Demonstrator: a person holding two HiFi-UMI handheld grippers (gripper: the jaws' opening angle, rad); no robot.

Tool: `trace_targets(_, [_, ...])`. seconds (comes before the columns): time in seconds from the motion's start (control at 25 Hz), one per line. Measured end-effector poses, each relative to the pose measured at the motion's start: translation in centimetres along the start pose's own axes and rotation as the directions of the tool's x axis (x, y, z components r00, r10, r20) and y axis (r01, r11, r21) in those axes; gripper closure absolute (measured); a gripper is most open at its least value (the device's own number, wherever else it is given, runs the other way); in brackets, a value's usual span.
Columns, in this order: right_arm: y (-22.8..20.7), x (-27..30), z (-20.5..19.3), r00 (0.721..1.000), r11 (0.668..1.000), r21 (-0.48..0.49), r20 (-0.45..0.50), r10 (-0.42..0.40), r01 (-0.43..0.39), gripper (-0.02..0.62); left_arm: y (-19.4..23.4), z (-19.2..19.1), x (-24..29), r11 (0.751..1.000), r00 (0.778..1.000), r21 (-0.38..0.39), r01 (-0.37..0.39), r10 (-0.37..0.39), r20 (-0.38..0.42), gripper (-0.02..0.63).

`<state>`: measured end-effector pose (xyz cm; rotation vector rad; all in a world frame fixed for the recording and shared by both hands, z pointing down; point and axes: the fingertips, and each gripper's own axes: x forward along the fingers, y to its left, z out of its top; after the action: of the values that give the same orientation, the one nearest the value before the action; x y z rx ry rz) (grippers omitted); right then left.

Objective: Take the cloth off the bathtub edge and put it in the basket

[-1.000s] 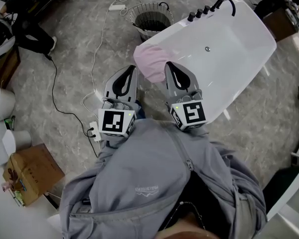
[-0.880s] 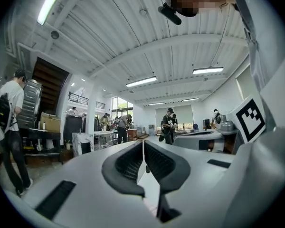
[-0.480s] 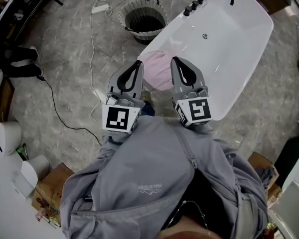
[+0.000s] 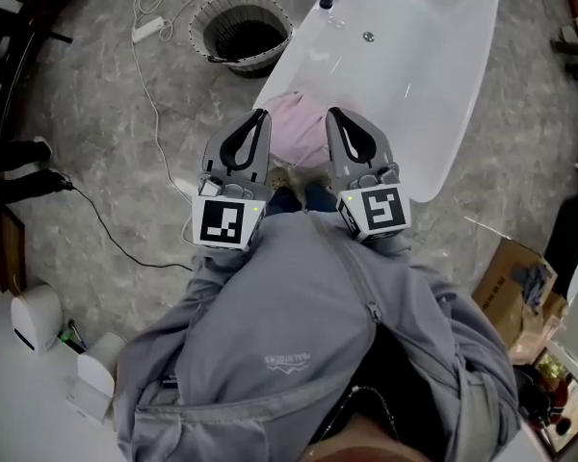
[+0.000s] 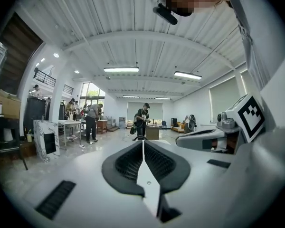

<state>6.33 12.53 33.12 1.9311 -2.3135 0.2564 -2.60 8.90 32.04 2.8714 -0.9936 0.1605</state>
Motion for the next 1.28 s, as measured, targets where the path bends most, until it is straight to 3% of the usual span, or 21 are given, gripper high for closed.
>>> trace_targets(0.16, [-0.8,1.2,0.3,1.000,1.000,-0.009,0.000,-0.006,0.006,0.591,0.2,-0.3,1.4,0.999,0.999,-0.016,0.035,-0.035,-0.006,0.592])
trace_targets(0.64, [-1.1,4.2,-1.1,0.998,0.998,-0.008,-0.034,0.060,-0.060,0.591,0.9,-1.9,3.0,0.999,1.000,-0.036,0.011,-0.012,-0.028,0.592])
trace_targets(1.08, [-2.1,5.8,-7.0,0.984,0.993,-0.011,-0.133,0.118,-0.121,0.591,1.3,-7.9,4.7,0.998,0.993,-0.062,-0.008,0.001,-0.116,0.592])
trace_targets(1.28, [-2.0,6.6,-10.3,0.977,0.984,-0.072,-0.151,0.151,-0.163,0.591,1.8,-11.4,5.0,0.996,0.990,-0.079,-0.036,0.025,-0.141,0.592])
